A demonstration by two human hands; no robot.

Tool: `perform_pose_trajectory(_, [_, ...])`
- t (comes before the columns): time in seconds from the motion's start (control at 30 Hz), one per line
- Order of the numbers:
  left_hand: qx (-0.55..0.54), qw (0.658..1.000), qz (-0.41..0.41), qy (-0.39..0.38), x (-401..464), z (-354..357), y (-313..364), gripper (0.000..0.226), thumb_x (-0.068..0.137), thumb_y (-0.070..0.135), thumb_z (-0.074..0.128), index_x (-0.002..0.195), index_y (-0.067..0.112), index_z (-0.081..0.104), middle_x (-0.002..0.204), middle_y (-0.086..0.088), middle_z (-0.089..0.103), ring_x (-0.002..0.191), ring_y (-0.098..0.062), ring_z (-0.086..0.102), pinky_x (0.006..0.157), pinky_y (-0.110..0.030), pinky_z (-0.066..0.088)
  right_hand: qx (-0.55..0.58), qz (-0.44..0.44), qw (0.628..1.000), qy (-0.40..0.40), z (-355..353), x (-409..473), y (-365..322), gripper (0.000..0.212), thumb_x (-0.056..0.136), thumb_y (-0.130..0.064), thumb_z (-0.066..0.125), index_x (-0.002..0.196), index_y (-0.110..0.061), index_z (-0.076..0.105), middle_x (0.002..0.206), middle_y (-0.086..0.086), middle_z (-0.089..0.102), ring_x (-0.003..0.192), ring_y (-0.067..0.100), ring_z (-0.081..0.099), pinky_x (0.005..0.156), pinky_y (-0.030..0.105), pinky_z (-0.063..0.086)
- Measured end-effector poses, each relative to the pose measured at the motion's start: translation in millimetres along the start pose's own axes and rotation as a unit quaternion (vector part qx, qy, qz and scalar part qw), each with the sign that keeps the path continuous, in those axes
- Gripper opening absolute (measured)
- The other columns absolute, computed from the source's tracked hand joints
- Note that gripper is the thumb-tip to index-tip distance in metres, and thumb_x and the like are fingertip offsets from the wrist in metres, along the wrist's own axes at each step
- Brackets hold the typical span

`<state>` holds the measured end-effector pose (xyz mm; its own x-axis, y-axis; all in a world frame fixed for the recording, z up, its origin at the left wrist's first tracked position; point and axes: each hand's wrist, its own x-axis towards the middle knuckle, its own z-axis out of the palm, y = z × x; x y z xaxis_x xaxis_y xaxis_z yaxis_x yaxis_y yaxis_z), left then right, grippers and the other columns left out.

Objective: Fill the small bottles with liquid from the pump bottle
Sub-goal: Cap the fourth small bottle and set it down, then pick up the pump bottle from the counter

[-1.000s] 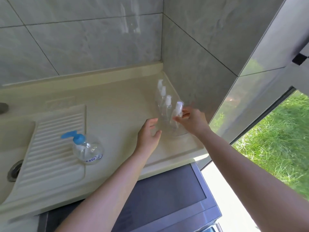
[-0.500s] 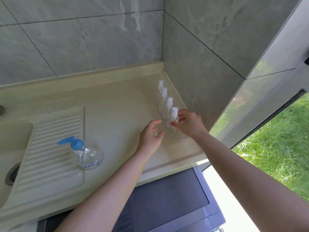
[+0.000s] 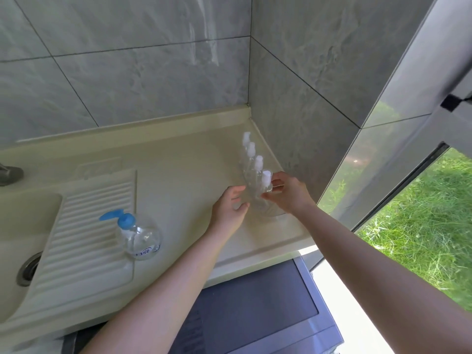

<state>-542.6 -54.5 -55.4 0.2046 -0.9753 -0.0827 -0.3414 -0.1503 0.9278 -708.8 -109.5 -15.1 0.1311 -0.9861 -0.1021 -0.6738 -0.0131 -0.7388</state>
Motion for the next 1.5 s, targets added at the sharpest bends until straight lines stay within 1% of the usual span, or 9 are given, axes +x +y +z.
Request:
perform_pose_trajectory(0.3, [-0.011,0.999,0.009,0.031,-24.8,-14.3,8.1,0.037,0.089,0.006,0.064,0.123,0.02,0.058,0.123,0.009,0.061,0.112,-0.013,0.061,0.096,-0.019,0.042,-0.021,-0.033,0.998,0.044,3.2,-14.6,-15.5,0.061,0.078,-0.018,0.08,0.133,-0.013,0.053,0.129,0.012,0.06,0.121,0.029,0.055,0.095,0.026,0.037])
perform_pose_trajectory(0.43, [-0.012,0.999,0.015,0.045,-32.9,-18.9,18.8,0.037,0.089,0.005,0.064,0.123,0.019,0.058,0.123,0.005,0.062,0.108,-0.012,0.062,0.094,-0.017,0.041,-0.028,-0.147,0.98,0.134,-2.3,-30.8,-26.1,0.061,0.071,-0.005,0.078,0.128,-0.003,0.056,0.128,0.019,0.056,0.123,0.04,0.049,0.102,0.041,0.036])
perform_pose_trajectory(0.53, [-0.001,0.998,0.026,0.058,-39.7,-29.2,23.2,0.036,0.089,0.005,0.064,0.123,0.018,0.058,0.123,0.004,0.063,0.105,-0.01,0.063,0.094,-0.017,0.042,-0.028,-0.201,0.965,0.167,-9.3,-39.8,-38.9,0.06,0.071,-0.004,0.075,0.129,-0.006,0.058,0.137,0.022,0.048,0.129,0.04,0.043,0.108,0.043,0.034])
perform_pose_trajectory(0.7, [0.032,0.994,0.036,0.095,-53.3,-62.5,24.5,0.038,0.088,0.004,0.065,0.122,0.018,0.059,0.12,0.001,0.066,0.1,-0.012,0.067,0.093,-0.019,0.045,-0.003,-0.269,0.952,0.144,-4.0,-55.8,-68.4,0.058,0.077,-0.005,0.07,0.133,-0.015,0.056,0.15,0.014,0.038,0.139,0.03,0.035,0.112,0.028,0.025])
perform_pose_trajectory(0.9, [0.051,0.982,0.055,0.175,-94.7,-121.4,35.3,0.04,0.088,0.003,0.065,0.125,0.014,0.057,0.123,0.002,0.063,0.104,-0.011,0.063,0.098,-0.028,0.048,0.011,-0.318,0.947,0.046,47.9,-75.1,-103.7,0.059,0.077,-0.005,0.07,0.134,-0.016,0.056,0.145,0.012,0.047,0.136,0.028,0.04,0.108,0.019,0.022])
perform_pose_trajectory(1.03, [0.04,0.971,0.07,0.223,-126.9,-157.2,35.1,0.042,0.086,0.0,0.064,0.124,0.016,0.057,0.125,0.005,0.062,0.108,-0.012,0.062,0.099,-0.035,0.05,0.021,-0.333,0.943,-0.017,85.7,-91.1,-127.4,0.06,0.075,-0.003,0.071,0.133,-0.012,0.056,0.134,0.009,0.055,0.125,0.029,0.05,0.101,0.021,0.03])
perform_pose_trajectory(1.23, [0.043,0.952,0.092,0.289,-167.6,-213.4,15.2,0.033,0.087,-0.005,0.056,0.108,0.021,0.062,0.114,0.012,0.065,0.099,-0.005,0.065,0.089,-0.031,0.055,0.018,-0.269,0.96,-0.079,130.2,-110.8,-149.2,0.063,0.079,-0.006,0.071,0.138,-0.015,0.05,0.133,0.009,0.056,0.125,0.024,0.051,0.092,0.013,0.029])
perform_pose_trajectory(1.4, [0.053,0.943,0.111,0.31,-193.4,-267.8,-17.9,0.03,0.09,-0.004,0.055,0.099,0.024,0.063,0.109,0.014,0.067,0.096,0.0,0.064,0.081,-0.024,0.053,0.059,-0.082,0.987,-0.125,176.3,-121.1,-166.4,0.073,0.078,-0.02,0.078,0.142,-0.023,0.044,0.137,0.009,0.053,0.122,0.024,0.053,0.089,0.029,0.045])
perform_pose_trajectory(1.5, [0.044,0.951,0.096,0.291,-196.5,-291.6,-35.9,0.026,0.09,-0.004,0.055,0.097,0.02,0.064,0.107,0.012,0.068,0.094,-0.003,0.065,0.076,-0.019,0.052,0.046,-0.033,0.991,-0.12,197.1,-125.9,-172.1,0.082,0.077,-0.024,0.081,0.147,-0.022,0.038,0.139,0.013,0.05,0.121,0.028,0.052,0.092,0.034,0.048])
